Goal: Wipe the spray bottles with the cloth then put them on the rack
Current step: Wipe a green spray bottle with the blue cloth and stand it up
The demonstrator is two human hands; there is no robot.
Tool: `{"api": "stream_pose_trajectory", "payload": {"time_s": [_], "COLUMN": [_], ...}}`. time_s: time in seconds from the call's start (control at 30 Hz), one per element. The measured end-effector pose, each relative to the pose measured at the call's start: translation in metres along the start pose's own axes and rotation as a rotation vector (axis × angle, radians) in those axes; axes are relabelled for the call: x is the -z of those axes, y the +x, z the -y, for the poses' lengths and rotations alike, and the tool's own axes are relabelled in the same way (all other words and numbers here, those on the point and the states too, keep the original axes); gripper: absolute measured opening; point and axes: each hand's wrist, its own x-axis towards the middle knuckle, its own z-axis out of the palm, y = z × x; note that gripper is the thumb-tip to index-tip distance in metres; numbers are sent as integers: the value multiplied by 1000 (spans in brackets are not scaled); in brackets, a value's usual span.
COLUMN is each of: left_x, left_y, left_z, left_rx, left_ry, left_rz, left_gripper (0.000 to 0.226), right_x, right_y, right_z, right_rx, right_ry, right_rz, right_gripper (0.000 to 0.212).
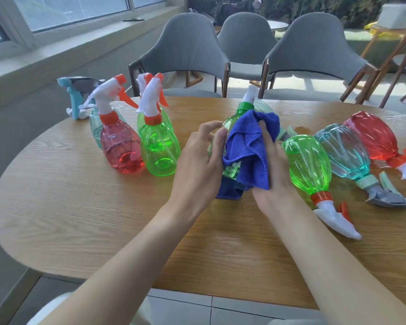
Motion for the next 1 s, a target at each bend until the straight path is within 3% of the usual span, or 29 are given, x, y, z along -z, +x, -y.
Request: {"api": "stream_pose_trajectory", "payload": {"time_s": [0.13, 0.3, 0.4, 0.5, 0.7, 0.87, 1.0], "left_x": [-3, 7, 10, 10, 5, 8, 13], "left_y": [-3, 4, 6, 3, 0, 6, 5], "left_z": [-2, -7, -10, -14, -14, -7, -11], "left_rx": [43, 187, 246, 211, 148, 159, 76], "left_ry": [-27, -253, -360, -371, -356, -322, -194], "left_rz": [96, 34, 3, 58, 144, 89, 116], "left_gripper": [46, 45, 53, 46, 41, 37, 39], "right_x": [-2, -3, -6, -6, -4, -9, -3], "right_y": [-7, -14, -15, -11, -9, -13, -8], "right_z": [3, -2, -1, 3, 6, -6, 3], "right_rx": [2, 11, 50, 56, -39, 103, 73], "right_ry": [34, -29, -113, -136, 26, -195, -234], "right_rz": [86, 218, 211, 231, 241, 179, 177], "right_gripper": [12, 9, 24, 15, 28, 36, 42]}}
